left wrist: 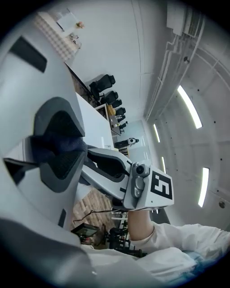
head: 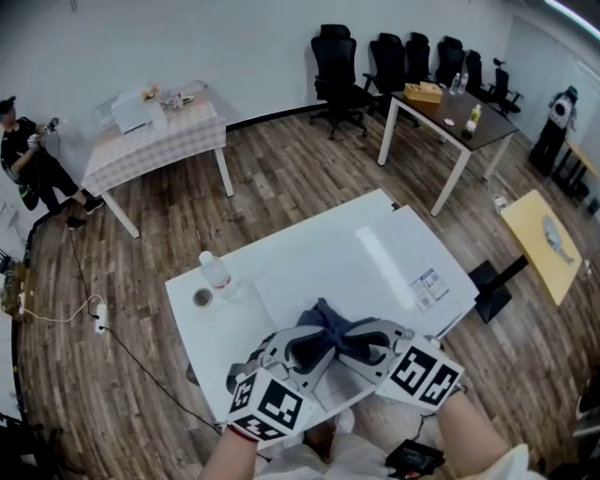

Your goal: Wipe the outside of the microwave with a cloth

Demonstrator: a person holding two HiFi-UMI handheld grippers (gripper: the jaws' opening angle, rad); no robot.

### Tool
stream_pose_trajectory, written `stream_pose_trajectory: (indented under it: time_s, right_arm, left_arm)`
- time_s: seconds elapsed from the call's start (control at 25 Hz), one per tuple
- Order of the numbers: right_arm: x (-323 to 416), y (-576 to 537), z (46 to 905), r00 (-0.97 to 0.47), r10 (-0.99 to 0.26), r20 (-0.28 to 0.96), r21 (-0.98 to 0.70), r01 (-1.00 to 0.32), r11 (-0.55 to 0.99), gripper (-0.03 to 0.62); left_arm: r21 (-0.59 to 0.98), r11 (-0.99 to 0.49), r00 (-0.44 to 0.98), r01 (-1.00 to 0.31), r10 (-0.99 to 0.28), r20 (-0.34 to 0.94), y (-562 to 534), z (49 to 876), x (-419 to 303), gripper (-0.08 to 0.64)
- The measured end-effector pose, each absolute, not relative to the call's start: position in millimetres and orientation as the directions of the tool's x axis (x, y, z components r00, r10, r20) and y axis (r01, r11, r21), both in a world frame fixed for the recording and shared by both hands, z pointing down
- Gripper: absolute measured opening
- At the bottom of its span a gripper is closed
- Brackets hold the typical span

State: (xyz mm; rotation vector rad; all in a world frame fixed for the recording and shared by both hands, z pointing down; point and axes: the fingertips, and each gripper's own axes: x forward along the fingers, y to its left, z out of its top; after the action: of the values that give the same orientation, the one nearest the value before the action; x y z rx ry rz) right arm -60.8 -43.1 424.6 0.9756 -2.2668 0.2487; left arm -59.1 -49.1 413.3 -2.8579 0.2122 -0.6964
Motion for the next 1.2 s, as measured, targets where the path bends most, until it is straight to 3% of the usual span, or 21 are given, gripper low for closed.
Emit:
stream_pose_trajectory:
  time_s: [0.64,1.2]
  right_arm:
    - [-53,-55,437,-0.425,-0.589,0.687,0.112,-0.739,0.664,0.095]
    - [-82,-80,432,-0.483,-0.571,0.664,0.135,-0.674,0.726,0.094]
  left_arm:
    - [-0.146,-0.969,0.745,-0.202,-0.248,0.620,-62,433,-47,0.062]
    - [-0.101,-0.948,0.744,-0.302,-0.301,0.597,-85,436,-76,0.060]
